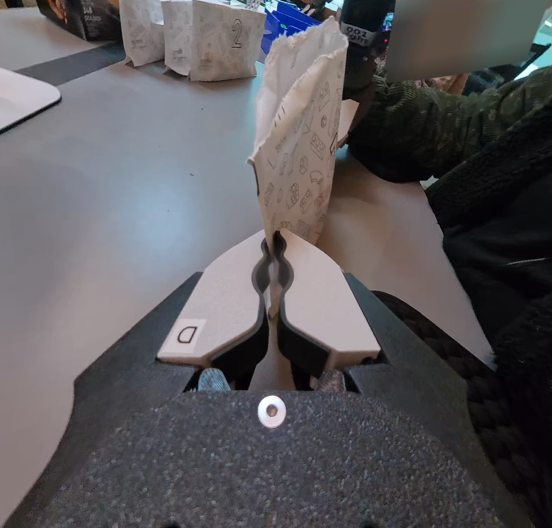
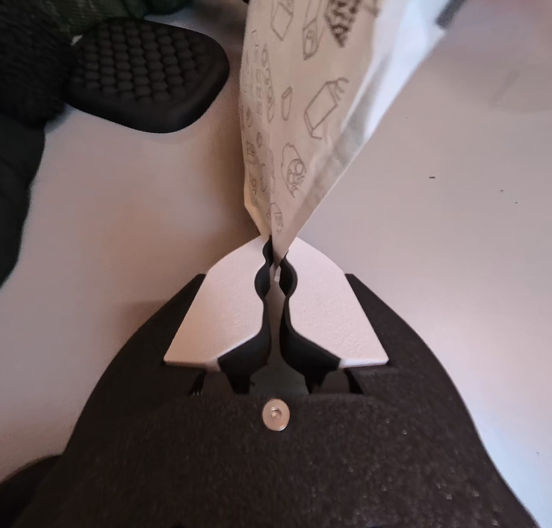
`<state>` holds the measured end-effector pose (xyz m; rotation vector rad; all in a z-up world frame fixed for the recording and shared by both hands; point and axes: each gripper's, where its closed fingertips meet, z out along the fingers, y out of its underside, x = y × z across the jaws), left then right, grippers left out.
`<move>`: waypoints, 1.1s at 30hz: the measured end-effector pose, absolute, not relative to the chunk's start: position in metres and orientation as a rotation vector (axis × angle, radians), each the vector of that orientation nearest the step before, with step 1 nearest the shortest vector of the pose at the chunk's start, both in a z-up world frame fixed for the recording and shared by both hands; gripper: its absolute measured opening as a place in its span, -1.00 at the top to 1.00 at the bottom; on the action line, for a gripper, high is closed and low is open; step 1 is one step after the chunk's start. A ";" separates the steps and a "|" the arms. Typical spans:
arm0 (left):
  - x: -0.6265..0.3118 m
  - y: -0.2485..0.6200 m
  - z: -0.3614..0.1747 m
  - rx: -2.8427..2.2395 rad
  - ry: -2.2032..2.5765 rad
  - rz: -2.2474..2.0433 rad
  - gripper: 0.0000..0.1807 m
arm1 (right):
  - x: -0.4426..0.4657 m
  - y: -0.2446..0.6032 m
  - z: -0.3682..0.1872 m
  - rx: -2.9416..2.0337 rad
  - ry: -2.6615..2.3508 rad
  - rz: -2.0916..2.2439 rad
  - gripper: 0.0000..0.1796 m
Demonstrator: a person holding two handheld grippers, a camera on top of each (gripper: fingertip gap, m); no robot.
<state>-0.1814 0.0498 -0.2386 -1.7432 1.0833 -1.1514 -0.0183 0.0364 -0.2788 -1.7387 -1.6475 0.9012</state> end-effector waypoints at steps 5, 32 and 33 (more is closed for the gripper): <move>-0.178 0.044 -0.236 -1.687 1.126 -1.124 1.00 | -0.022 0.037 -0.287 -1.730 -1.658 0.822 0.68; -0.175 0.026 -0.231 -1.540 1.303 -0.980 0.70 | -0.035 0.037 -0.207 -1.443 -1.393 0.905 0.54; -0.173 0.027 -0.225 -1.519 1.280 -0.981 0.58 | -0.036 0.038 -0.206 -1.441 -1.387 0.891 0.62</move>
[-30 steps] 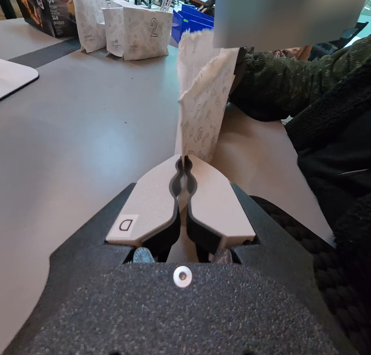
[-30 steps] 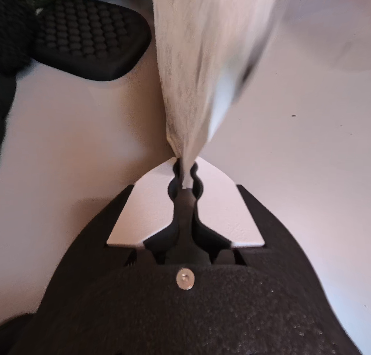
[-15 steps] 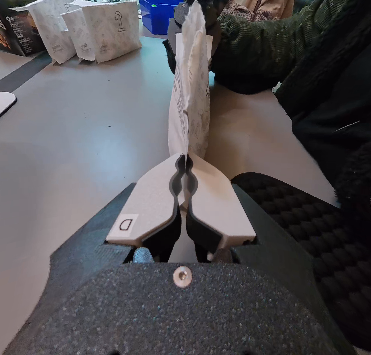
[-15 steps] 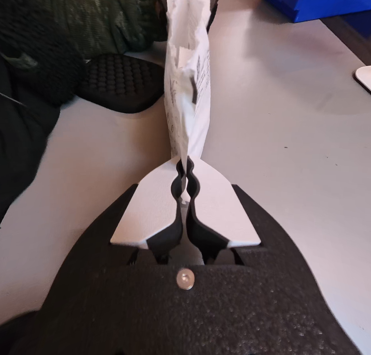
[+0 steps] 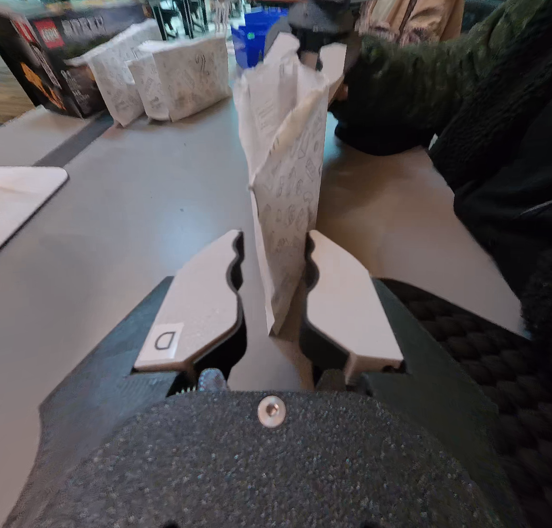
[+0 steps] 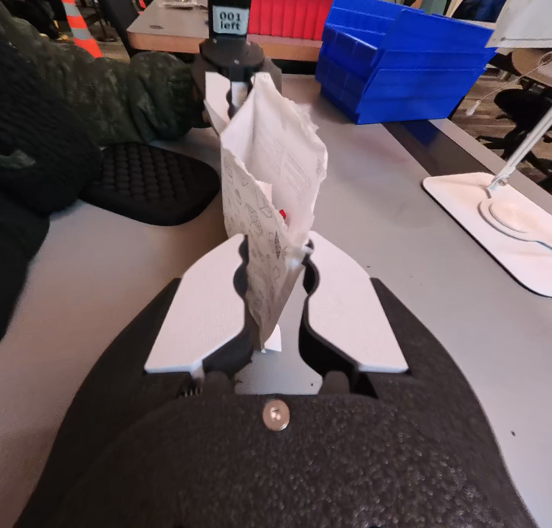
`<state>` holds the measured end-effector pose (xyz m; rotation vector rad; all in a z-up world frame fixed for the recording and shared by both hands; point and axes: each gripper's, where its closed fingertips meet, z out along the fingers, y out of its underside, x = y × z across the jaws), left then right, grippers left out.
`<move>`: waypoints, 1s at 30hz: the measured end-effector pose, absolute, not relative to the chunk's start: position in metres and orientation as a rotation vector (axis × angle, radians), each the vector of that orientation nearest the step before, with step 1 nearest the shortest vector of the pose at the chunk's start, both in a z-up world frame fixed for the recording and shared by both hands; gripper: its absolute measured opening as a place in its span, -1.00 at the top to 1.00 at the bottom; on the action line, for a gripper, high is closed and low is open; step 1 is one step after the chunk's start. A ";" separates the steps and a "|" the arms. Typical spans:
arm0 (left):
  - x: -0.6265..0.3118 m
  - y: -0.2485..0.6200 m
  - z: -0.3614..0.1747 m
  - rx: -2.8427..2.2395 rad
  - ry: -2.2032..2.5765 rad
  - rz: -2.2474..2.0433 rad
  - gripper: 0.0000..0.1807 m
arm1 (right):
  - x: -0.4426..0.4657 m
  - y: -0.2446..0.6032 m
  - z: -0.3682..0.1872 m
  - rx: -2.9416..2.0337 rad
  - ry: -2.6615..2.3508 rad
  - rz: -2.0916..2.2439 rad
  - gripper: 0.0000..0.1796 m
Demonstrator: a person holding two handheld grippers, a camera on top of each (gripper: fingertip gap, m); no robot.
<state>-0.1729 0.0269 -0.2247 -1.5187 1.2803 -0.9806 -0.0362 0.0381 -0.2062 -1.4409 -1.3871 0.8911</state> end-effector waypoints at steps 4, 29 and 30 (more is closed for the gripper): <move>-0.153 0.024 -0.209 -1.474 1.262 -0.957 0.97 | -0.039 0.037 -0.204 -1.414 -1.398 0.893 1.00; -0.152 0.018 -0.235 -1.325 1.491 -0.633 0.99 | -0.011 0.027 -0.232 -1.334 -1.551 0.673 1.00; -0.151 0.008 -0.238 -1.338 1.527 -0.658 0.99 | -0.010 0.015 -0.235 -1.342 -1.594 0.698 1.00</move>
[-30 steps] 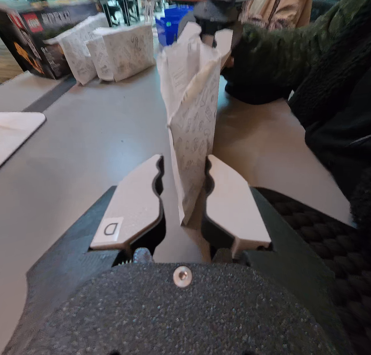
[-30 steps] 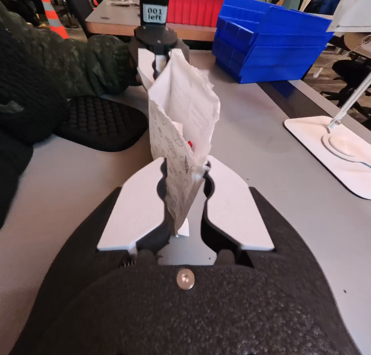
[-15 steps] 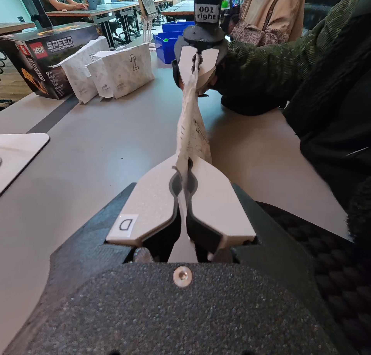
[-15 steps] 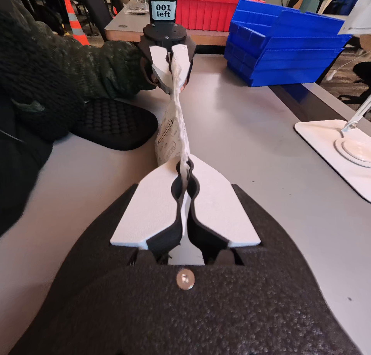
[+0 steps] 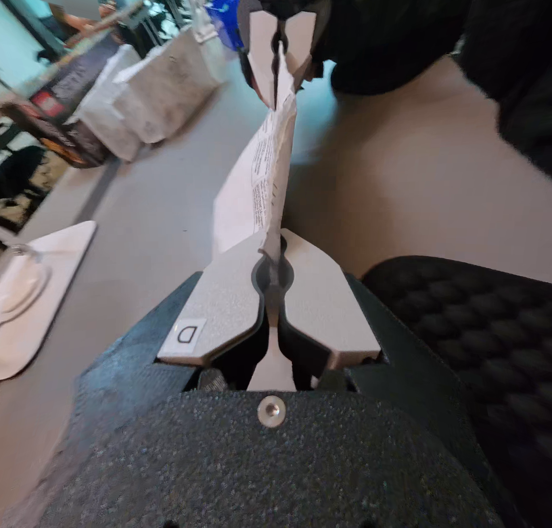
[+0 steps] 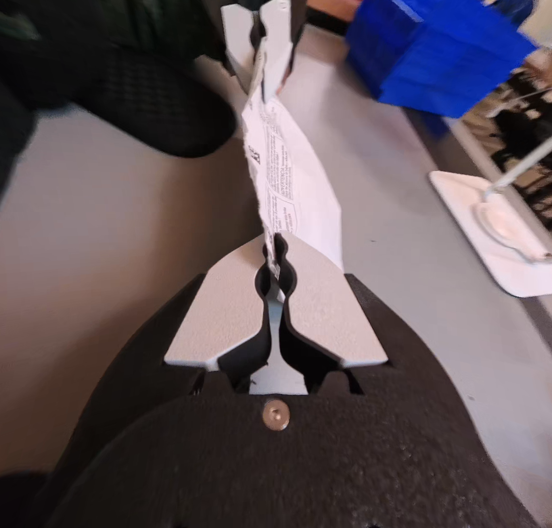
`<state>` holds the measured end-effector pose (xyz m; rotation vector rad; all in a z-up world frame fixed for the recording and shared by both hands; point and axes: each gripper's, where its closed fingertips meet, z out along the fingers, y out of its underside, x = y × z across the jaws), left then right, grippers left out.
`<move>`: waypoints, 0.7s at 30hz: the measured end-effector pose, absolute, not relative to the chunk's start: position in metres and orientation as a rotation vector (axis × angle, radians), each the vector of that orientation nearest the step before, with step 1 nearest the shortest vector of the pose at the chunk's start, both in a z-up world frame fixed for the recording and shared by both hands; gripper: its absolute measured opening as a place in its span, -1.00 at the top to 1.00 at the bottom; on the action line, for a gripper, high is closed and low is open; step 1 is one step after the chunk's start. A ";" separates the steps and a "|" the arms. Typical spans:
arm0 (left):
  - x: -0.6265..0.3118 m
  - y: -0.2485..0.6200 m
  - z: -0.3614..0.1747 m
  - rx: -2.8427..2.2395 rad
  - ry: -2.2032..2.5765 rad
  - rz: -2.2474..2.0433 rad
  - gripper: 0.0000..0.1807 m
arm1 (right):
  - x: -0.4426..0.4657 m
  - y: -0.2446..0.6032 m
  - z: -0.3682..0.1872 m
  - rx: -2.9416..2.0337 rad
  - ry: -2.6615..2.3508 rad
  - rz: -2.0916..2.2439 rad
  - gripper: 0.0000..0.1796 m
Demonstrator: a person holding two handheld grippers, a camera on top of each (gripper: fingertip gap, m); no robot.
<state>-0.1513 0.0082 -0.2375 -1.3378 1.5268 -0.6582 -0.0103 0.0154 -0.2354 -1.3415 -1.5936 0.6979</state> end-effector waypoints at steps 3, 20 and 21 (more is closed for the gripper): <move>-0.154 -0.013 -0.253 -1.439 1.582 -0.806 0.99 | -0.012 -0.008 -0.252 -1.430 -1.649 0.822 1.00; -0.158 0.007 -0.303 -2.423 1.066 -1.356 0.98 | -0.013 -0.001 -0.293 -2.243 -1.240 1.350 0.99; -0.158 0.007 -0.304 -2.445 1.080 -1.348 0.98 | -0.013 -0.001 -0.293 -2.227 -1.255 1.327 0.99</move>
